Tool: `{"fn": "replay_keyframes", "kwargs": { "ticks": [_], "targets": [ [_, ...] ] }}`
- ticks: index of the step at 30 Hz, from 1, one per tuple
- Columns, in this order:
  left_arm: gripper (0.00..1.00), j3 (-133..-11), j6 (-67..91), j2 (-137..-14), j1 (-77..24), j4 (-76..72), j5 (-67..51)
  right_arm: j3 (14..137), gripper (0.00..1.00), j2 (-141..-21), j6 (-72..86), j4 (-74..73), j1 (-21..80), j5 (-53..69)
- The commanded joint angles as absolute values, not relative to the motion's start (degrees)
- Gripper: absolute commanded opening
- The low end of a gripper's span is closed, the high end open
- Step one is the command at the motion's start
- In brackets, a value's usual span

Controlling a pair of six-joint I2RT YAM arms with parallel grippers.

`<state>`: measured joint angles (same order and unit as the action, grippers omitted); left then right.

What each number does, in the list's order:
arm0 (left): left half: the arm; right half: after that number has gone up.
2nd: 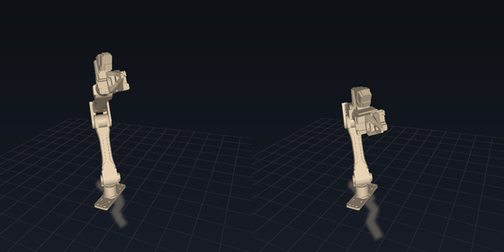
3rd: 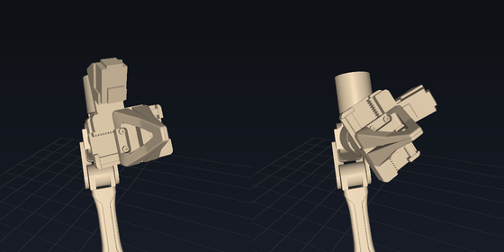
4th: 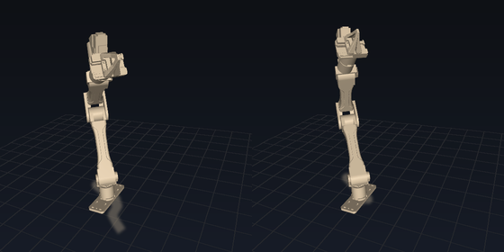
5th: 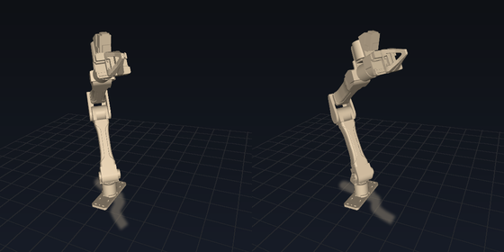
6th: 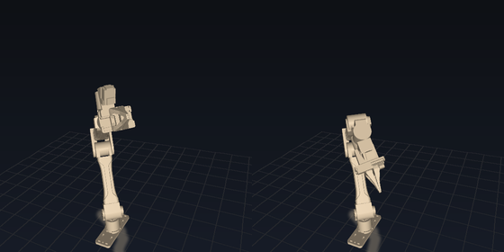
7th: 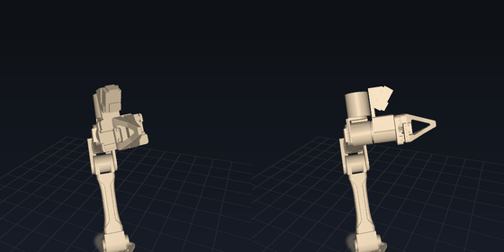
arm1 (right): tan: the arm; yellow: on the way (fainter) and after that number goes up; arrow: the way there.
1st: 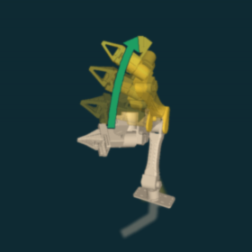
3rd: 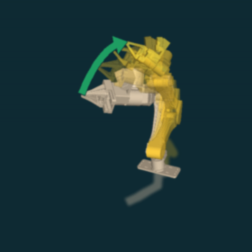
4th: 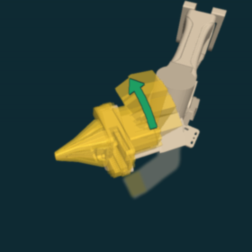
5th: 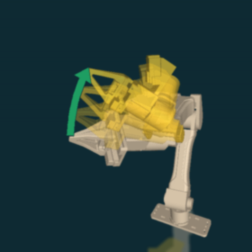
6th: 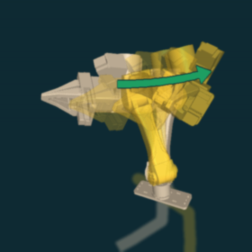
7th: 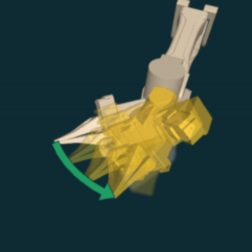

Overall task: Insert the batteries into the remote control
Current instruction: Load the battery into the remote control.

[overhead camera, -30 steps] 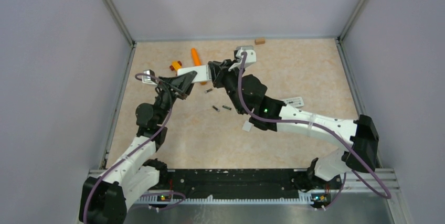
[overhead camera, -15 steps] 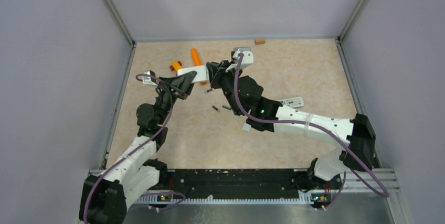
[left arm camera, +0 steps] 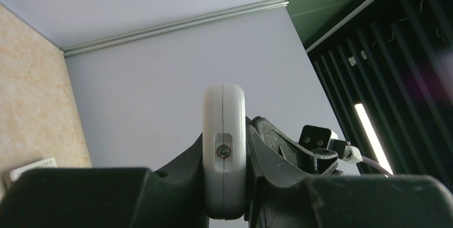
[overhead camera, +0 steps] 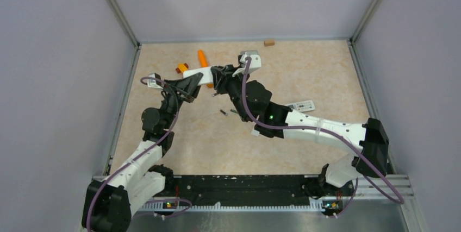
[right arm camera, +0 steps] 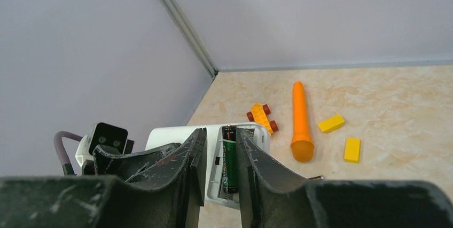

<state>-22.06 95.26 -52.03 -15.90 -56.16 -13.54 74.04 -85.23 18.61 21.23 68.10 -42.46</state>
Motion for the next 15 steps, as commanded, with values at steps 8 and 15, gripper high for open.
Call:
{"fn": "replay_keyframes", "kwargs": {
  "ticks": [8,15],
  "targets": [
    [0.00,-22.84,96.90,-50.87,-15.95,-62.89,-11.65,77.46,0.35,-83.23,17.72,17.67,68.67,-42.54],
    [0.00,-22.79,97.14,-50.91,-15.91,-63.48,-12.03,78.50,0.50,-80.69,16.40,16.45,67.98,-34.02]
  ]
}}
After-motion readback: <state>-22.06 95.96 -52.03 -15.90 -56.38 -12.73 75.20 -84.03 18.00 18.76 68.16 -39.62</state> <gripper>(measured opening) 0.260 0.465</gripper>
